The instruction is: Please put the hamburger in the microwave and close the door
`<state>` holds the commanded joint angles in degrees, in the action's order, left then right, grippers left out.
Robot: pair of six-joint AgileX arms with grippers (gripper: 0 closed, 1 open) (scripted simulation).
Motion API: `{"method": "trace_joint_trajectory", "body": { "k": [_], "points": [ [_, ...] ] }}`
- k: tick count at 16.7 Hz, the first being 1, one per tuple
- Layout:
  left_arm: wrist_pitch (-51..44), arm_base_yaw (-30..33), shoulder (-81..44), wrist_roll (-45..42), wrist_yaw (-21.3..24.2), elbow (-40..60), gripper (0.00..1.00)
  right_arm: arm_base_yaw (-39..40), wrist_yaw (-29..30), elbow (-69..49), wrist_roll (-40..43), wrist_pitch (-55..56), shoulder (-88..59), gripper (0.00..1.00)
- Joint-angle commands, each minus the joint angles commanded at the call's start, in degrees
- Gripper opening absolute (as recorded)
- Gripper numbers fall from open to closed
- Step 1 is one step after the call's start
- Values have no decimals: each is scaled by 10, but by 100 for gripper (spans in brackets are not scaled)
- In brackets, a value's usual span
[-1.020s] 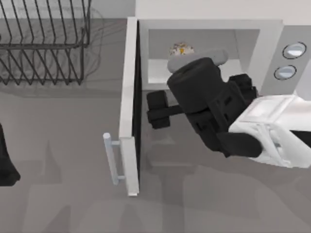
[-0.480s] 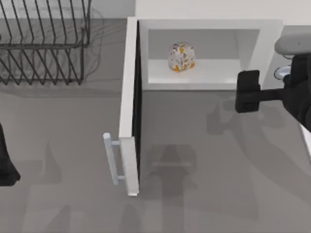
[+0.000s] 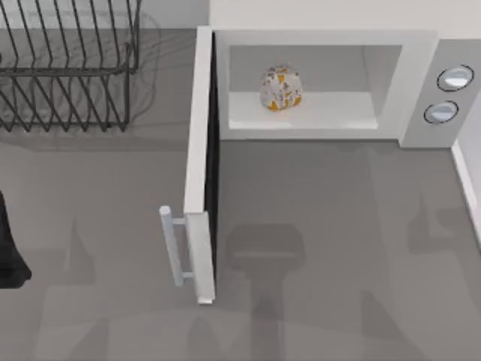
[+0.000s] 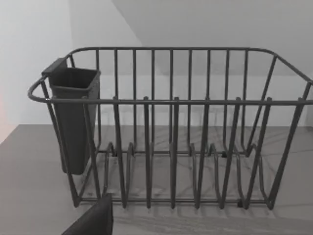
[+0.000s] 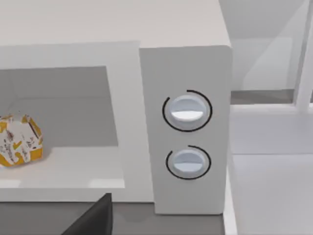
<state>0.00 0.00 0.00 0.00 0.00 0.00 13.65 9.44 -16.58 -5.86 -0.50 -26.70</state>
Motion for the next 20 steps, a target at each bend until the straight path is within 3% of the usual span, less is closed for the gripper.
{"method": "trace_joint_trajectory", "body": {
  "k": [6, 14, 20],
  "points": [
    [0, 0, 0, 0, 0, 0, 100, -113, -78, 138, 48, 4, 227, 100],
    [0, 0, 0, 0, 0, 0, 100, -136, -94, 166, 59, 5, 267, 100],
    [0, 0, 0, 0, 0, 0, 55, -136, -94, 166, 59, 5, 267, 100]
  ]
}}
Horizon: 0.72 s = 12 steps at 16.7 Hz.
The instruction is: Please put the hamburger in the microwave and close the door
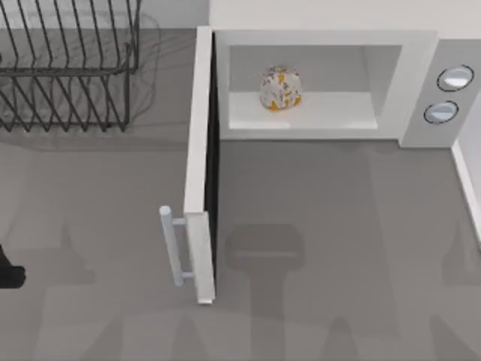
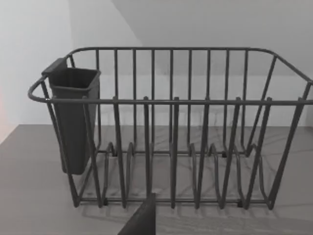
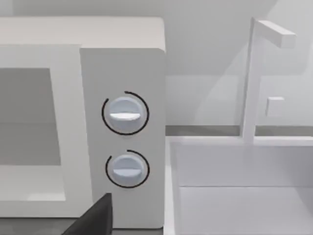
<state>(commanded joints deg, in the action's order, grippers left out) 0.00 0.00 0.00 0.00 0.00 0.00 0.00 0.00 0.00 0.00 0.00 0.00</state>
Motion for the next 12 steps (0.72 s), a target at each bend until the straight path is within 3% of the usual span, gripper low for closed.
{"method": "trace_joint_trajectory", "body": {
  "k": [7, 12],
  "points": [
    [0, 0, 0, 0, 0, 0, 2, 0, 0, 0, 0, 0, 0, 100],
    [0, 0, 0, 0, 0, 0, 0, 0, 0, 0, 0, 0, 0, 100]
  ]
}}
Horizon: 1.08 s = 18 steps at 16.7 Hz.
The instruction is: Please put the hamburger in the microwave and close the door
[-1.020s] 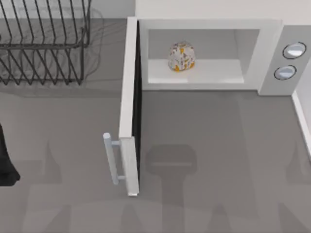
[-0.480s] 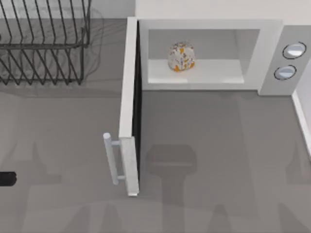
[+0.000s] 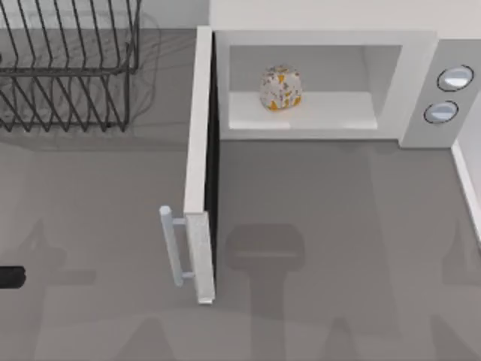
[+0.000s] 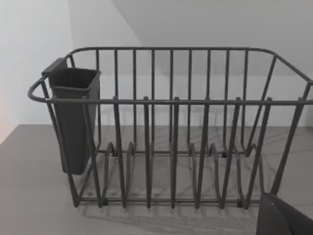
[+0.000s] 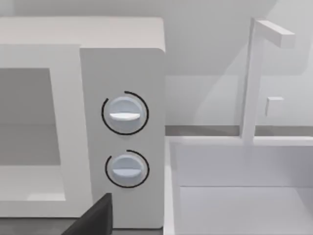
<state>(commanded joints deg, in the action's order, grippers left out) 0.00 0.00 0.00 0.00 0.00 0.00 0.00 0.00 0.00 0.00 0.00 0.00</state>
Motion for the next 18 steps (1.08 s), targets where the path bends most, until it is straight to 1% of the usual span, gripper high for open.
{"method": "trace_joint_trajectory", "body": {
  "k": [4, 6, 7, 11, 13, 15, 18],
  "points": [
    [0, 0, 0, 0, 0, 0, 0, 0, 0, 0, 0, 0, 0, 100],
    [-8, -10, 4, 0, 10, 4, 0, 0, 0, 0, 0, 0, 0, 100],
    [-17, -24, 9, 0, 24, 9, 0, 0, 0, 0, 0, 0, 0, 100],
    [-70, -105, 35, 1, 107, 34, 0, 0, 0, 0, 0, 0, 0, 100],
    [-90, -137, 45, 1, 137, 44, 0, 0, 0, 0, 0, 0, 0, 100],
    [-99, -150, 50, 1, 150, 49, 0, 0, 0, 0, 0, 0, 0, 100],
    [-97, -148, 48, 0, 148, 47, 0, 0, 0, 0, 0, 0, 0, 100]
  ]
}}
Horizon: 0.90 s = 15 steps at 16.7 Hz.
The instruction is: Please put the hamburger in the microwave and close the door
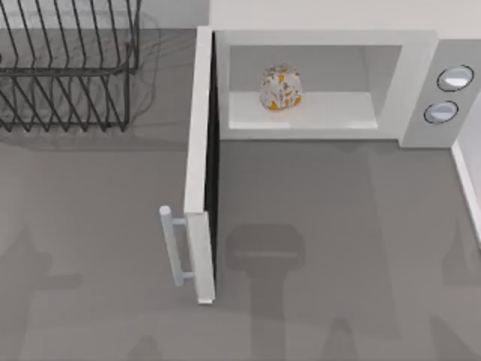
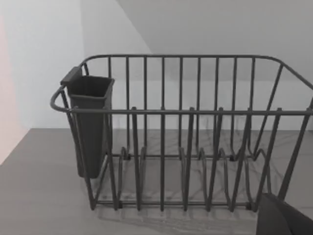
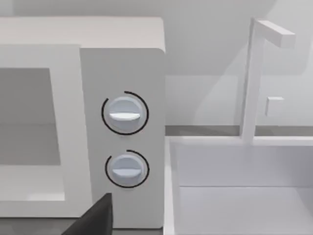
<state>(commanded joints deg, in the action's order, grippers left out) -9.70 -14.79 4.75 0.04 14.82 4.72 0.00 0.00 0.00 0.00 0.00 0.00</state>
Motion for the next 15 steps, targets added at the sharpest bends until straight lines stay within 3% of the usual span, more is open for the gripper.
{"method": "trace_joint_trajectory", "body": {
  "k": [3, 9, 15],
  "points": [
    [24, -24, -17, -1, 24, -3, 0, 0, 0, 0, 0, 0, 0, 100],
    [141, -134, -110, -2, 135, -30, 0, 0, 0, 0, 0, 0, 0, 100],
    [154, -148, -121, -3, 148, -32, 0, 0, 0, 0, 0, 0, 0, 100]
  ]
}}
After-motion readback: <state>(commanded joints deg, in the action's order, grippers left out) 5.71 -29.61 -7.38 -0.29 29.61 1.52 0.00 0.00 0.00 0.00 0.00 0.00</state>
